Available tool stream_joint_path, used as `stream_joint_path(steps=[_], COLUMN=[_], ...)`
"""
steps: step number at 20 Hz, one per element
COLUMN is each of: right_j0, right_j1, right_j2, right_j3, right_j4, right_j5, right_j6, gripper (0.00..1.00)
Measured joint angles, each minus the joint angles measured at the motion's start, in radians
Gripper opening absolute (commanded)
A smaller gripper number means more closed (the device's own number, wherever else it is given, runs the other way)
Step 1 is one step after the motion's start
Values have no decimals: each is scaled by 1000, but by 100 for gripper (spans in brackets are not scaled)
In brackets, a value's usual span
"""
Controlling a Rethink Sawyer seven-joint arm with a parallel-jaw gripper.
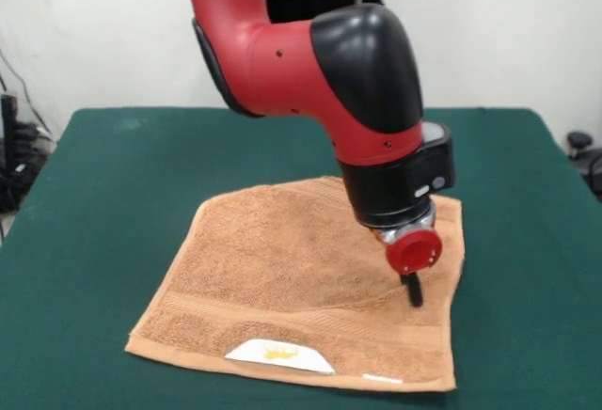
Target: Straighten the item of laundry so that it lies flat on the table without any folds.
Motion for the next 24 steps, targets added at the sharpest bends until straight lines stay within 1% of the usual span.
stream_joint_path(steps=[4,8,9,10,11,12,13,17,18,20,24], right_j0=[10,52,74,123,150,160,188,234,252,264,335], right_j1=[-7,-16,-16,-17,-20,-21,-27,-46,-49,-49,-42], right_j2=[0,-21,-39,-81,-106,-115,-141,-193,-231,-258,-414], right_j3=[1,1,1,1,1,1,2,3,2,1,-11], right_j4=[0,0,0,-3,-5,-6,-10,-38,-49,-53,-79], right_j5=[0,0,0,0,0,0,1,1,1,1,27], right_j6=[0,0,0,0,0,0,0,0,0,0,0], gripper=[100,100,100,100,100,100,100,100,100,100,100])
